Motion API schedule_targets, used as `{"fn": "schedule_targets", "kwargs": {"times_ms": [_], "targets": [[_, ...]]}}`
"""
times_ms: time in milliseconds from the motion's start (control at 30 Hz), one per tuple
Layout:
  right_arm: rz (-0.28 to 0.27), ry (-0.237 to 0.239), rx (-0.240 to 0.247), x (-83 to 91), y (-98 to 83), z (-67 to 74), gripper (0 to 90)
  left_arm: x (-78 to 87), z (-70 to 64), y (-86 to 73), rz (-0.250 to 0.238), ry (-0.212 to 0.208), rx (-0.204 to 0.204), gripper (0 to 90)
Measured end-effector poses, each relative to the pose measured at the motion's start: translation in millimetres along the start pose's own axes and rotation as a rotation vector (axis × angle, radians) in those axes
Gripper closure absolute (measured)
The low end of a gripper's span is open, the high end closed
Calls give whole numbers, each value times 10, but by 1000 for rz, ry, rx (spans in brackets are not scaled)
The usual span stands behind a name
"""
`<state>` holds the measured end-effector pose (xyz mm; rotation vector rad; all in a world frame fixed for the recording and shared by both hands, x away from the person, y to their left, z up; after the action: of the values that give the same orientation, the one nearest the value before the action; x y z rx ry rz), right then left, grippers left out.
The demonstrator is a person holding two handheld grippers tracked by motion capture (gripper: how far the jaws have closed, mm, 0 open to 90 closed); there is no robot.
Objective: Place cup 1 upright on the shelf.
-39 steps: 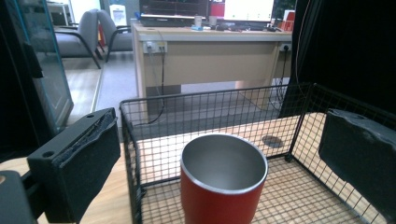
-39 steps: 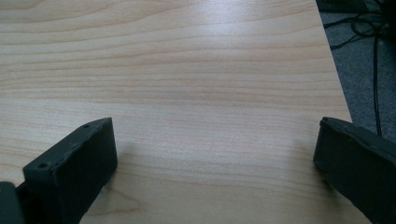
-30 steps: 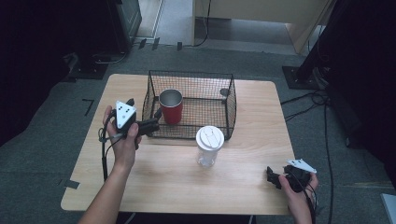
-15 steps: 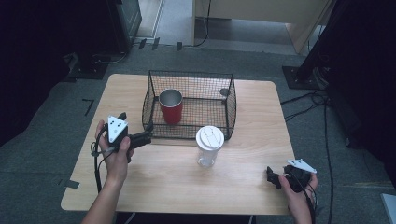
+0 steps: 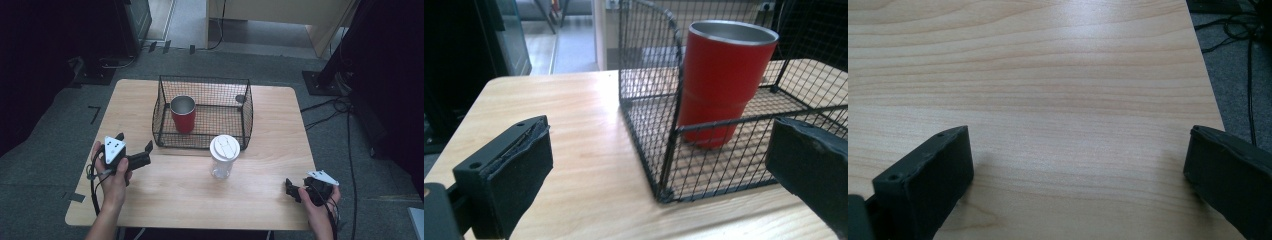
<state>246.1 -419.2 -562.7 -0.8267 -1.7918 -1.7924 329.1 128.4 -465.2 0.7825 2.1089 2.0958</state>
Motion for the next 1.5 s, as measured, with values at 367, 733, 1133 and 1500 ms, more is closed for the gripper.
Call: {"fn": "schedule_targets", "kwargs": {"times_ms": [367, 733, 1133, 1500], "targets": [[-1, 0, 1, -1, 0, -1, 0, 93, 168, -279, 55, 32, 21, 0], [0, 0, 2, 0, 0, -1, 0, 231, 435, -577, 191, 141, 67, 0], [0, 0, 1, 0, 0, -1, 0, 297, 625, -838, 358, 198, 97, 0], [-5, 55, 56, 52, -43, 67, 1, 265, 675, -985, 487, 201, 99, 0]]}}
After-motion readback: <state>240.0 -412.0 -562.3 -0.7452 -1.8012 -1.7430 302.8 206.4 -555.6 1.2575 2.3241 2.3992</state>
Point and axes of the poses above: each handheld gripper's, and its own axes: x roughly backward along the jaws, y roughly out of its top, z roughly to its left, the point moved 5 cm from there along -x, roughly forward along the jaws, and after that the axes turned 5 degrees about -y, right-handed, at the moved point
